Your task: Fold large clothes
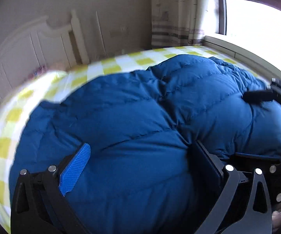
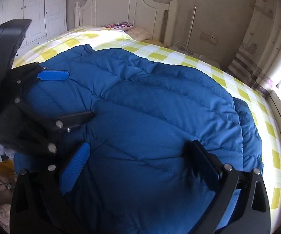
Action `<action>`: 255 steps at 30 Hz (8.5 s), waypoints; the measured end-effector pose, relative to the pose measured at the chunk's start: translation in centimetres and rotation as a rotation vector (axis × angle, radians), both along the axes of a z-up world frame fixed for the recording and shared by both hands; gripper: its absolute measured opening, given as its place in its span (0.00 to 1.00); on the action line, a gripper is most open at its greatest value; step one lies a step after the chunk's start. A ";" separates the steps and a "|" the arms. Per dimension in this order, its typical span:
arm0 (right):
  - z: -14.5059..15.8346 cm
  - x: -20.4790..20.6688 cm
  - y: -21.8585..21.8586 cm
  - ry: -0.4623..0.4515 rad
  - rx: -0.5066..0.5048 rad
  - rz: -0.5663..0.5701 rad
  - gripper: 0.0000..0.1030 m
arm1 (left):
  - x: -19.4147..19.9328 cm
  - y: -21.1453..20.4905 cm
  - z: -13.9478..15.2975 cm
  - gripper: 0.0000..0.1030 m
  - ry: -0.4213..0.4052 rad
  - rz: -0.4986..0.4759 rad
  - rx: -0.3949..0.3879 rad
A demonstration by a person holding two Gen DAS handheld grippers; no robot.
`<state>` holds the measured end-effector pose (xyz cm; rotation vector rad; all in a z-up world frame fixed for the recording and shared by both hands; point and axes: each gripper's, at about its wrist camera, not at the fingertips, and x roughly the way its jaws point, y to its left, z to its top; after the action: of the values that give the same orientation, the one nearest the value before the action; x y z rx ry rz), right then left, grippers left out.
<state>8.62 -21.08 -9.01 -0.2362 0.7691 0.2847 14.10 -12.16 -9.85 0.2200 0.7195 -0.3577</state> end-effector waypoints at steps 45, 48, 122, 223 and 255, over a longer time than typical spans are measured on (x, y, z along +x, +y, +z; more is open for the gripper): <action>-0.2 -7.5 -10.0 -0.090 0.095 -0.116 0.97 | -7.1 4.2 -1.7 0.96 -0.029 0.053 0.024; -1.9 -7.3 -13.7 -0.050 0.218 -0.180 0.98 | -7.4 4.2 -1.7 0.96 -0.030 0.054 0.018; 10.6 -5.6 9.6 -0.484 0.070 0.258 0.36 | -7.9 23.6 7.2 0.96 -0.072 0.251 -0.384; 5.6 19.6 12.7 -0.073 0.049 0.192 0.37 | 11.9 20.6 1.9 0.96 0.180 0.457 -0.186; 4.1 11.0 13.8 0.004 0.060 0.290 0.78 | 11.9 21.9 1.5 0.96 0.185 0.465 -0.270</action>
<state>19.59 -7.23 -4.92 -0.2910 0.7285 0.5816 26.02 9.72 -8.38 -0.2388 0.8698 -0.0281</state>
